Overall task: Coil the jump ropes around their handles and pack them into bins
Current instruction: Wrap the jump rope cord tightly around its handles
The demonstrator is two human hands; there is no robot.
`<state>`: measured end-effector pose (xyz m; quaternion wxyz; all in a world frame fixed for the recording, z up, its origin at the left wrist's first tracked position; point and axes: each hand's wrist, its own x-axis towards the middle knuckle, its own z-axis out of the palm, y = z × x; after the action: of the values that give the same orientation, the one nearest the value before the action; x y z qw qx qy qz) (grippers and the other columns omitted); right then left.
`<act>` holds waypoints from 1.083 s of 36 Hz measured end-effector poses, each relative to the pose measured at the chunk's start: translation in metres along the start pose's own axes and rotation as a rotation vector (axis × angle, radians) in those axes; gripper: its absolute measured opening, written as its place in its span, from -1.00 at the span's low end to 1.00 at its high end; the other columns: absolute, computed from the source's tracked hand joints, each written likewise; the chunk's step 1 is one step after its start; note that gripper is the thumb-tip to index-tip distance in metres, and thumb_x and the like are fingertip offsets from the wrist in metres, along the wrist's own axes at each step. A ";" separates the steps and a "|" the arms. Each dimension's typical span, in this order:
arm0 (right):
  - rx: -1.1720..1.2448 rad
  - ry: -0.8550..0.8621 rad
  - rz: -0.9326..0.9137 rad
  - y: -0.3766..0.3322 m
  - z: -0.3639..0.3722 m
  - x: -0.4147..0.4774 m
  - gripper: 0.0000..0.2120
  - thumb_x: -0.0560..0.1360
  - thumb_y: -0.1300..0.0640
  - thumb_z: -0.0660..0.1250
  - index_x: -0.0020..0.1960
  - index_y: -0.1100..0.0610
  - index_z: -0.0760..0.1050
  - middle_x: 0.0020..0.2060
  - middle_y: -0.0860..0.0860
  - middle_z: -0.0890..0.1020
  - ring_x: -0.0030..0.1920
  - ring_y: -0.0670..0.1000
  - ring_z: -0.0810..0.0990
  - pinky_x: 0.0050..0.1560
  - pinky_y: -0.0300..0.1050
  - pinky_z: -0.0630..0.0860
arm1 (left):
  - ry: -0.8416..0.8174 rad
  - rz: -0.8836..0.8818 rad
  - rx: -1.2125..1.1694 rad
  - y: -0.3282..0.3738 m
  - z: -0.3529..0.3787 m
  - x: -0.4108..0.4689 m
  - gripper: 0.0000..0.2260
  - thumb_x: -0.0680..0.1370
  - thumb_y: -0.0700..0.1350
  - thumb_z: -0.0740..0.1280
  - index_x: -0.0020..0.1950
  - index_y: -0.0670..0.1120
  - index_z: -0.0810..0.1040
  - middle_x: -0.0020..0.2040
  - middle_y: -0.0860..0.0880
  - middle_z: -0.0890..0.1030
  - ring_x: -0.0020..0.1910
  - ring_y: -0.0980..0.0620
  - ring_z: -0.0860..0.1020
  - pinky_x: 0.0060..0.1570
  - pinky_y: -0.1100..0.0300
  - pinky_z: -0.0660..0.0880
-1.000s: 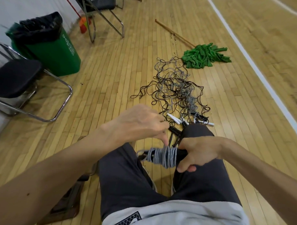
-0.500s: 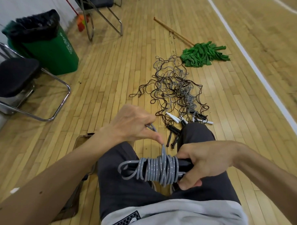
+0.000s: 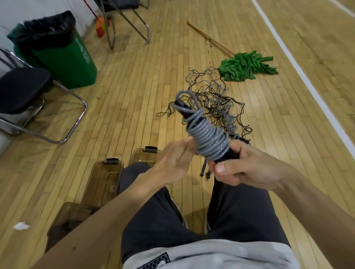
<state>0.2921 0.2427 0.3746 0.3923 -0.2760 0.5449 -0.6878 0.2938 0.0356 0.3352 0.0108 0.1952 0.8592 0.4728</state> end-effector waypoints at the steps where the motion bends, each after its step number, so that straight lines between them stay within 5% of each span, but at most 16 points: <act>1: 0.014 0.026 0.000 0.002 -0.003 0.001 -0.92 0.45 0.11 0.41 -0.16 0.05 0.52 -0.43 -0.07 0.44 -0.45 -0.07 0.31 -0.43 -0.11 0.14 | -0.007 -0.027 -0.074 0.002 0.001 -0.001 -0.75 0.73 -0.02 0.04 -0.06 0.09 0.44 -0.30 0.08 0.49 -0.30 0.04 0.40 -0.23 0.26 0.42; 5: 0.087 0.131 0.034 0.011 -0.018 0.003 -0.74 0.42 0.07 0.52 -0.12 0.15 0.46 -0.42 -0.04 0.38 -0.46 -0.10 0.27 -0.48 -0.22 0.11 | 0.005 -0.110 -0.238 0.005 0.004 0.000 -0.63 0.63 0.30 0.06 0.03 0.03 0.43 -0.38 0.07 0.34 -0.40 0.03 0.27 -0.38 0.07 0.29; 10: 0.072 0.249 0.089 0.021 -0.027 0.006 -0.76 0.43 0.11 0.48 -0.06 0.17 0.44 -0.41 -0.02 0.39 -0.47 -0.14 0.30 -0.51 -0.33 0.18 | 0.033 -0.238 -0.318 0.006 0.005 -0.002 -0.81 0.71 -0.04 0.14 -0.04 -0.05 0.45 -0.43 0.14 0.41 -0.41 0.10 0.30 -0.37 0.19 0.26; 14: -0.043 0.366 0.188 0.029 -0.027 0.012 -0.76 0.51 0.16 0.45 0.08 0.20 0.45 -0.40 -0.01 0.41 -0.47 -0.11 0.23 -0.52 -0.32 0.14 | 0.019 -0.318 -0.248 0.000 0.003 -0.006 -0.86 0.68 -0.07 0.24 0.00 -0.09 0.52 -0.41 0.07 0.53 -0.49 0.19 0.37 -0.38 0.31 0.31; 22: -0.314 0.473 0.217 0.043 -0.016 0.035 -0.85 0.58 0.22 0.38 -0.14 0.16 0.47 -0.44 -0.03 0.48 -0.48 -0.12 0.34 -0.48 -0.32 0.29 | -0.030 -0.501 -0.342 -0.001 -0.008 -0.010 -0.84 0.68 -0.07 0.23 0.08 -0.04 0.59 -0.25 -0.01 0.65 -0.37 0.11 0.46 -0.40 0.23 0.38; 27: -0.402 0.458 0.244 0.056 -0.010 0.048 -0.84 0.58 0.18 0.38 -0.17 0.09 0.49 -0.42 -0.06 0.49 -0.35 0.01 0.39 -0.30 -0.11 0.34 | -0.137 -0.594 -0.393 -0.003 -0.024 -0.017 -0.68 0.71 -0.08 0.06 0.16 -0.10 0.60 -0.03 -0.07 0.72 -0.11 0.03 0.58 -0.19 0.14 0.47; 33: -0.407 0.362 0.304 0.051 0.002 0.073 -0.86 0.59 0.14 0.38 -0.13 0.08 0.49 -0.41 -0.04 0.50 -0.43 -0.08 0.34 -0.43 -0.24 0.28 | -0.177 -0.536 -0.401 -0.026 -0.050 -0.037 -0.77 0.71 -0.10 0.15 0.22 -0.07 0.58 0.04 -0.01 0.71 -0.05 0.06 0.62 -0.20 0.21 0.51; 39: -0.534 0.164 0.381 0.045 0.024 0.124 -0.87 0.50 0.22 0.42 -0.10 0.11 0.46 -0.38 -0.07 0.49 -0.43 -0.13 0.39 -0.42 -0.24 0.33 | 0.192 -0.591 -0.442 -0.059 -0.059 -0.062 -0.70 0.56 0.12 0.33 0.07 -0.09 0.62 -0.14 -0.04 0.72 -0.20 0.03 0.63 -0.31 0.23 0.50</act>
<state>0.2550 0.1213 0.3317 0.3825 -0.2061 0.7773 -0.4551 0.3202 -0.0617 0.3098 0.1081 -0.1132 0.7530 0.6391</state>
